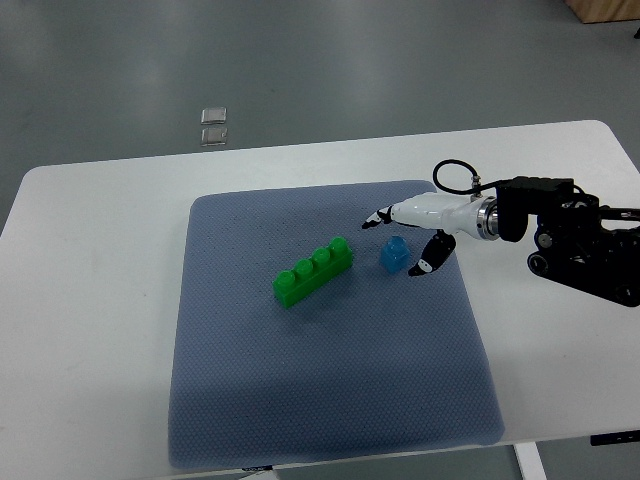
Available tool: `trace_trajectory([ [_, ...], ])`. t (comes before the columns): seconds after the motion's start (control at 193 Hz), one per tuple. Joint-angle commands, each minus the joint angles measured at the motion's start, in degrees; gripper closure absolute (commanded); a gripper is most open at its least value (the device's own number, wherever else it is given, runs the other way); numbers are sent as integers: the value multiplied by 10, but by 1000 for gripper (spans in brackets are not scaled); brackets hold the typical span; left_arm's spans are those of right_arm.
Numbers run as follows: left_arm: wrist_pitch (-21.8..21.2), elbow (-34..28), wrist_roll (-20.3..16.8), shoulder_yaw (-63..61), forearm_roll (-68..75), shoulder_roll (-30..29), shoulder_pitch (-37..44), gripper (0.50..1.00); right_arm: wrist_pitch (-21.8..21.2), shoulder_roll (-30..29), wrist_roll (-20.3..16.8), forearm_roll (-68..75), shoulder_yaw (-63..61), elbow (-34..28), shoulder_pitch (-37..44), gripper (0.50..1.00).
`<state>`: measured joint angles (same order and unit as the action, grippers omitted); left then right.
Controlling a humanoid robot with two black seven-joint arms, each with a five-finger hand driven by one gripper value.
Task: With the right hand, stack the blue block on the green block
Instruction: 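Move the right hand down toward the small blue block, then close the right hand's fingers around the blue block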
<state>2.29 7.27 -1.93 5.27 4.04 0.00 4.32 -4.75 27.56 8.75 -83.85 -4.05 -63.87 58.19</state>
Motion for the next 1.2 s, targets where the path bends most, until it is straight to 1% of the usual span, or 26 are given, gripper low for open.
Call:
trace_trajectory([
  [0.0, 0, 0, 0, 0, 0, 0, 0, 500, 0, -1, 0, -1, 1, 0, 0, 673],
  [0.078, 0, 0, 0, 0, 0, 0, 0, 500, 0, -2, 0, -3, 1, 0, 0, 703],
  [0.476, 0, -1, 0, 0, 0, 0, 0, 500, 0, -8, 1, -10, 9, 4, 1, 742],
  [0.58, 0, -1, 0, 0, 0, 0, 0, 500, -1, -8, 2, -10, 9, 4, 2, 769],
  [0.704, 0, -1, 0, 0, 0, 0, 1, 500, -1, -7, 4, -11, 10, 9, 2, 781],
  [0.761, 0, 0, 0, 0, 0, 0, 1, 500, -1, -8, 5, -11, 10, 12, 2, 803],
  [1.092, 0, 0, 0, 0, 0, 0, 0, 500, -1, -7, 6, -11, 10, 24, 1, 810],
  [1.196, 0, -1, 0, 0, 0, 0, 0, 500, -1, -7, 6, -11, 10, 24, 0, 826],
])
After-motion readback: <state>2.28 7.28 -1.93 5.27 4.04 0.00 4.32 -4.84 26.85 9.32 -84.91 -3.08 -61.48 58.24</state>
